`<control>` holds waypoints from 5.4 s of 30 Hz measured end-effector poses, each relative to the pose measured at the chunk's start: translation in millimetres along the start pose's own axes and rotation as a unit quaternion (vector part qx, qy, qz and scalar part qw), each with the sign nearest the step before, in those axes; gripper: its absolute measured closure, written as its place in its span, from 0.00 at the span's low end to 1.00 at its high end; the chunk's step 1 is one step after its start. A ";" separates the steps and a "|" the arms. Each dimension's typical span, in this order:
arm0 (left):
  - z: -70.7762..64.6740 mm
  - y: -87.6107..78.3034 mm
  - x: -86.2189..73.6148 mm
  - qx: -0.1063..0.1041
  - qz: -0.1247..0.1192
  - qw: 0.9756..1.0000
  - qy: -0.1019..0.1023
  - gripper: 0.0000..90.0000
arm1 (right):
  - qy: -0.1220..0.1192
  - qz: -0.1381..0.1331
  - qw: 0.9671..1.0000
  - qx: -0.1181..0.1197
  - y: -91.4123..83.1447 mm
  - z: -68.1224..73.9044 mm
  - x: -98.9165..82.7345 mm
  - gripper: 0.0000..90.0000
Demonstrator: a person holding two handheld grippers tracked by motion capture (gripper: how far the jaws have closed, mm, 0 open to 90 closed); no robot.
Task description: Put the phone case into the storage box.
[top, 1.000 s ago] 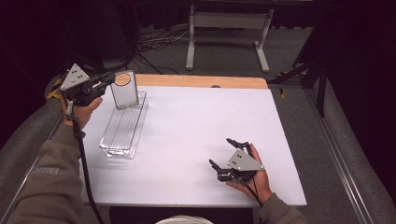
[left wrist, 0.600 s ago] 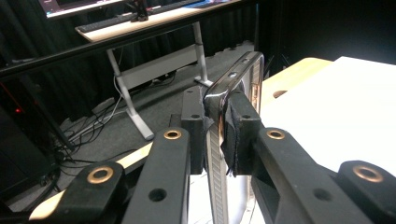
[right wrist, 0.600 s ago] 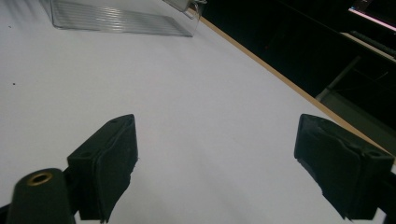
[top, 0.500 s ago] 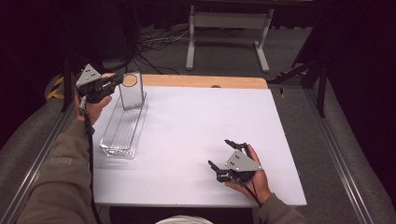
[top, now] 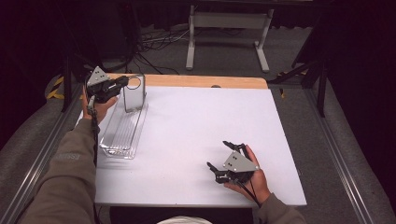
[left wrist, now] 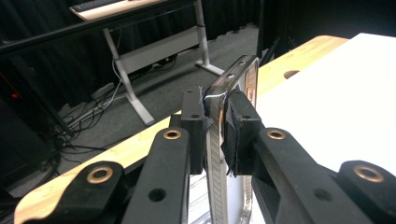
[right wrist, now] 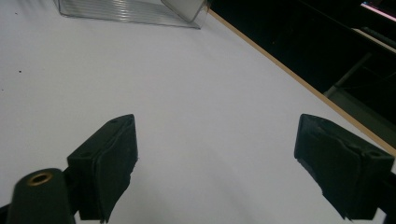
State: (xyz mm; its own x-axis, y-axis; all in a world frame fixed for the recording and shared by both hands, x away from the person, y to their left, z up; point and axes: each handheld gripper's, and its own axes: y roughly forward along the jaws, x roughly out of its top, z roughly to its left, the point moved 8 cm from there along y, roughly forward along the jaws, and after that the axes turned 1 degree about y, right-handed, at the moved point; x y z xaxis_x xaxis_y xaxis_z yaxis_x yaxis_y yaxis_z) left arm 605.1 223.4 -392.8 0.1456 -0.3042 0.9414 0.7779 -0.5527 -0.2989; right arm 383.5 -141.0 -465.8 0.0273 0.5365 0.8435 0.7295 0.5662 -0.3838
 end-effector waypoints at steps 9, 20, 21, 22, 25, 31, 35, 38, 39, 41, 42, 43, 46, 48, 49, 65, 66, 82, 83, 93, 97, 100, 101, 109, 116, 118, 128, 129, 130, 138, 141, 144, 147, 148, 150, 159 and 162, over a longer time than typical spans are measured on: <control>8.9 1.4 -5.0 0.025 0.012 1.000 0.013 0.85 | -0.001 0.006 1.000 0.007 1.7 2.6 -1.6 0.16; 24.4 14.8 -27.0 0.070 0.074 0.994 0.036 0.75 | -0.007 0.014 1.000 0.016 3.9 6.8 -3.5 0.16; 25.2 16.1 -28.1 0.074 0.078 0.993 0.042 0.74 | -0.006 0.015 1.000 0.016 4.0 6.8 -3.8 0.16; 24.6 17.1 -29.1 0.073 0.080 0.994 0.037 0.73 | -0.006 0.015 1.000 0.017 4.2 6.8 -3.9 0.16; 26.2 19.6 -26.4 0.065 0.076 0.995 0.026 0.75 | -0.006 0.016 1.000 0.020 4.5 8.2 -4.5 0.16; 25.0 27.4 -18.5 0.064 0.069 0.995 0.035 0.80 | -0.007 0.018 0.999 0.025 4.8 9.7 -5.7 0.16; 26.5 33.5 -19.8 0.084 0.076 0.993 0.038 0.76 | -0.006 0.019 0.999 0.026 5.0 9.2 -6.3 0.16; 30.3 35.1 -21.5 0.102 0.082 0.991 0.041 0.64 | -0.005 0.019 0.999 0.027 4.7 9.2 -6.6 0.16; 30.3 35.1 -21.5 0.102 0.082 0.991 0.041 0.60 | -0.005 0.019 0.999 0.027 4.7 9.2 -6.6 0.16; 31.3 34.3 -20.8 0.106 0.077 0.991 0.033 0.58 | -0.005 0.020 0.999 0.028 5.1 9.6 -6.8 0.16; 32.4 32.9 -20.1 0.109 0.075 0.991 0.034 0.58 | -0.006 0.020 0.999 0.028 5.4 10.0 -6.7 0.16; 34.2 31.5 -19.0 0.112 0.074 0.990 0.040 0.56 | -0.006 0.020 0.999 0.030 5.5 10.7 -6.7 0.16; 35.3 29.2 -18.1 0.116 0.075 0.990 0.040 0.51 | -0.008 0.022 0.999 0.030 5.7 11.5 -6.6 0.16; 37.1 26.6 -16.6 0.124 0.071 0.989 0.034 0.46 | -0.008 0.022 0.999 0.030 5.6 11.6 -6.5 0.16; 37.9 25.2 -16.2 0.124 0.071 0.989 0.032 0.46 | -0.007 0.021 0.999 0.029 5.4 11.2 -6.2 0.16; 28.5 22.0 -13.7 0.103 0.085 0.991 0.011 0.15 | 0.012 0.011 1.000 0.016 3.4 4.4 -5.1 0.18; 28.6 22.1 -14.2 0.105 0.088 0.991 0.011 0.15 | 0.010 0.011 1.000 0.016 3.4 4.5 -4.9 0.18; 26.2 13.5 -7.7 0.107 0.084 0.991 -0.003 0.07 | 0.015 0.010 1.000 0.015 2.6 3.0 -4.4 0.19; 25.2 12.7 -7.0 0.106 0.083 0.991 -0.002 0.07 | 0.014 0.009 1.000 0.015 2.6 3.1 -4.2 0.19; 17.2 2.8 -3.4 0.096 0.073 0.993 0.002 0.07 | 0.017 0.003 1.000 0.009 0.3 0.9 -1.6 0.19; 15.0 -3.4 -1.2 0.093 0.063 0.994 0.000 0.07 | 0.016 0.001 1.000 0.009 -0.3 0.3 -0.8 0.19; 12.6 -9.5 0.4 0.088 0.058 0.994 0.002 0.07 | 0.016 0.000 1.000 0.009 -0.4 0.0 -0.4 0.19; 12.6 -11.6 1.4 0.089 0.055 0.994 0.002 0.07 | 0.016 0.000 1.000 0.009 -0.4 0.0 -0.3 0.19; 7.8 -23.6 4.4 0.081 0.041 0.996 -0.002 0.08 | 0.019 -0.001 1.000 0.007 -1.1 -0.6 0.3 0.19; -1.8 -32.8 8.2 0.070 0.025 0.997 0.000 0.09 | 0.019 -0.003 1.000 0.002 -1.4 -1.9 1.0 0.19; -5.5 -35.4 10.1 0.065 0.017 0.998 -0.002 0.09 | 0.019 -0.003 1.000 0.002 -1.4 -2.0 1.0 0.19; -20.1 -44.6 13.4 0.058 0.003 0.998 0.008 0.09 | 0.018 -0.003 1.000 0.002 -1.7 -2.3 1.4 0.19; -21.1 -46.0 13.5 0.058 0.000 0.998 0.006 0.09 | 0.018 -0.003 1.000 0.002 -1.6 -2.2 1.4 0.19; -22.6 -47.1 13.9 0.056 -0.006 0.998 0.002 0.09 | 0.018 -0.003 1.000 0.001 -1.5 -2.2 1.4 0.19; -31.5 -53.9 13.9 0.052 -0.019 0.998 0.004 0.09 | 0.017 -0.004 1.000 0.001 -2.3 -2.7 1.9 0.19; -33.7 -57.3 14.0 0.052 -0.024 0.998 0.004 0.09 | 0.018 -0.004 1.000 0.001 -2.5 -2.5 2.0 0.19; -37.3 -61.0 13.5 0.052 -0.029 0.998 0.005 0.09 | 0.016 -0.005 1.000 -0.001 -2.9 -3.0 2.6 0.19; -39.4 -64.9 11.5 0.050 -0.036 0.998 0.002 0.09 | 0.016 -0.003 1.000 0.000 -2.5 -3.1 1.9 0.19; -39.4 -64.9 11.5 0.050 -0.036 0.998 0.002 0.09 | 0.016 -0.003 1.000 -0.001 -2.4 -3.0 1.8 0.19; -41.7 -67.1 8.1 0.040 -0.040 0.998 -0.004 0.08 | 0.017 -0.004 1.000 0.000 -2.7 -2.8 2.1 0.19; -46.7 -72.1 1.7 0.023 -0.051 0.998 -0.009 0.06 | 0.017 -0.007 1.000 -0.002 -4.3 -4.1 3.2 0.19; -48.7 -77.7 4.2 0.018 -0.063 0.998 -0.009 0.06 | 0.016 -0.008 1.000 -0.003 -4.8 -4.5 3.5 0.19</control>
State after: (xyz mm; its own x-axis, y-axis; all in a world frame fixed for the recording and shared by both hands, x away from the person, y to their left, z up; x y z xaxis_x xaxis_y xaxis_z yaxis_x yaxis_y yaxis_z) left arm 515.5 227.2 -373.3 0.0556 -0.2198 0.9740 0.8121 -0.5575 -0.1722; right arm 383.1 -144.6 -459.4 0.0376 0.5069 0.8612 0.7339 0.5709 -0.3681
